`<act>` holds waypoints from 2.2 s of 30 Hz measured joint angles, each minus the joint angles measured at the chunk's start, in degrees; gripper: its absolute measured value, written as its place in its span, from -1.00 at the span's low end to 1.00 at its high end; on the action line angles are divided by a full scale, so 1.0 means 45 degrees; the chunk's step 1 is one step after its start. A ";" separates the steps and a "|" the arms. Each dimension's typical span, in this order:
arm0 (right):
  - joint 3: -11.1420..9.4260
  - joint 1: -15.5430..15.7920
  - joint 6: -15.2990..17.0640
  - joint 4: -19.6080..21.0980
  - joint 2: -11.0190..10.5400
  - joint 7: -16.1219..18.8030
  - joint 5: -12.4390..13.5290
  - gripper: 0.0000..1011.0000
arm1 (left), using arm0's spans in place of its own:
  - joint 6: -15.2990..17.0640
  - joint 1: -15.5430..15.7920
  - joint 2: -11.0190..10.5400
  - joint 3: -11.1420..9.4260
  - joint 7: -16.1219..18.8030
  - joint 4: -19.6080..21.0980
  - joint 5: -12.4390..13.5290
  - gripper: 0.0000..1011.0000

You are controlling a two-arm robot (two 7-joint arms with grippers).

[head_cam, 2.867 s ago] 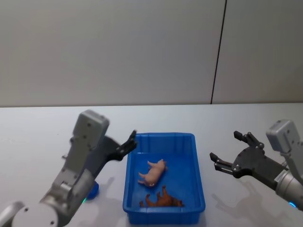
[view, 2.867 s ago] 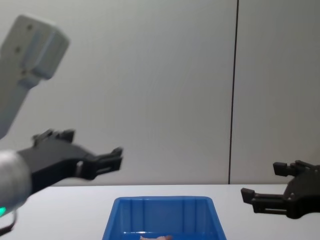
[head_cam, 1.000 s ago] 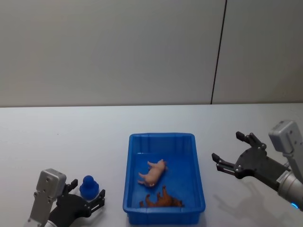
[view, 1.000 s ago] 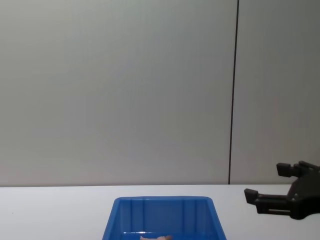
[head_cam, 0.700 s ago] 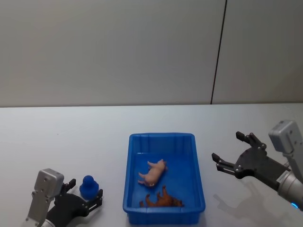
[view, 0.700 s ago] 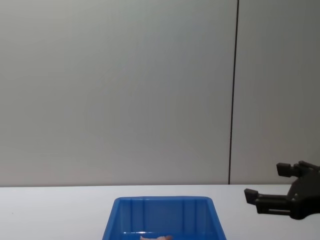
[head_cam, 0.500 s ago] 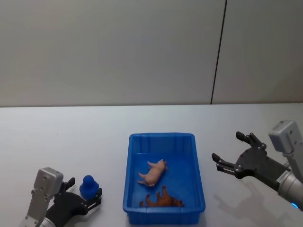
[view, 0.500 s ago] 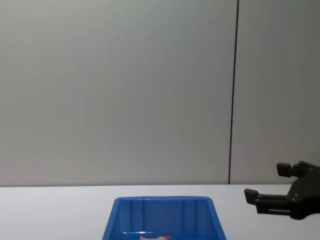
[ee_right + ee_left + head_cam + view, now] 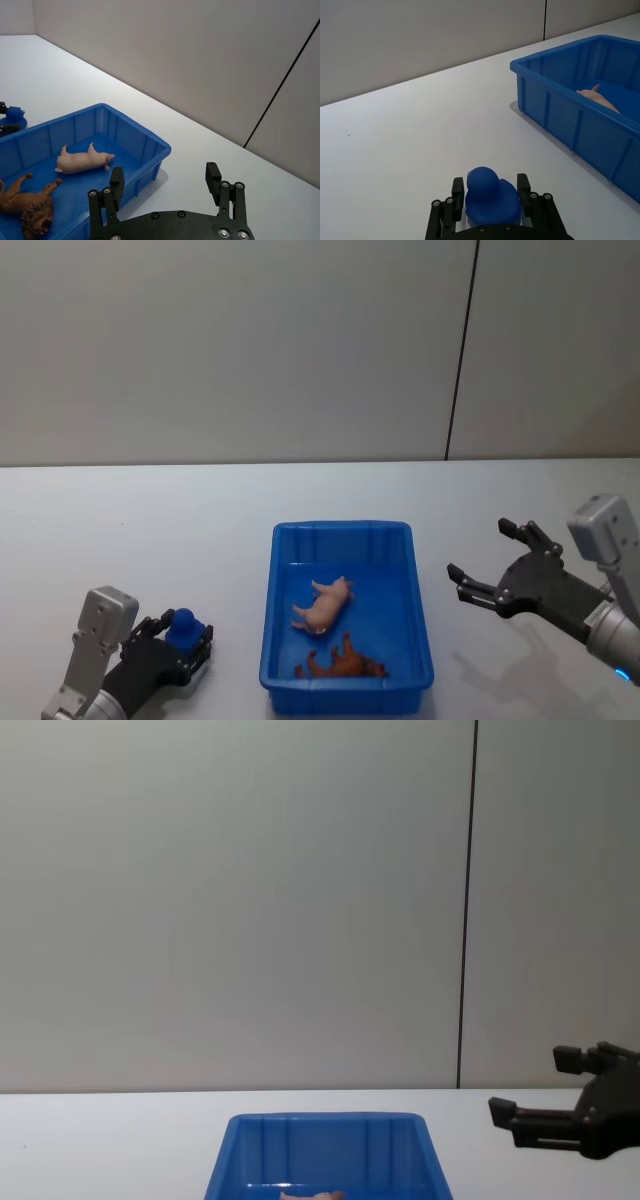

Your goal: Pick up the two dolls from the table and place them into the box.

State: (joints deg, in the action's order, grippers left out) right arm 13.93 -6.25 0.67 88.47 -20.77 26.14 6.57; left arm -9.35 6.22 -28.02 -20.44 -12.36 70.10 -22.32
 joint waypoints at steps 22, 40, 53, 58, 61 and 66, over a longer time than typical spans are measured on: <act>0.0000 0.0000 0.0000 0.0000 0.0000 0.0000 -0.0001 0.98 | -0.0068 0.0419 0.0256 0.0078 -0.0405 -0.0044 0.0277 -0.10; 0.0000 0.0000 0.0000 0.0000 0.0000 0.0000 0.0000 0.98 | -0.0206 0.1749 0.1279 -0.0268 -0.1374 0.0614 0.1276 -0.33; 0.0000 0.0000 0.0000 0.0000 0.0000 0.0000 0.0000 0.98 | -0.0677 0.2925 0.2636 -0.1002 -0.2400 -0.0131 0.1487 0.29; 0.0000 0.0000 0.0000 0.0000 0.0000 0.0000 0.0000 0.98 | -0.0807 0.3073 0.2857 -0.1134 -0.2510 -0.0210 0.1488 0.61; 0.0000 0.0000 0.0000 0.0000 0.0000 0.0000 0.0000 0.98 | -0.0867 0.3094 0.2904 -0.1176 -0.2527 -0.0169 0.1487 0.78; 0.0000 0.0000 0.0001 0.0000 0.0000 0.0000 0.0000 0.98 | -0.0944 0.2868 0.2735 -0.1154 -0.2430 0.0373 0.1471 0.98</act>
State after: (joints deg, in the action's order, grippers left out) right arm 13.93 -6.25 0.68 88.47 -20.77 26.14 6.57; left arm -13.60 19.13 -15.71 -25.64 -23.29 71.78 -15.70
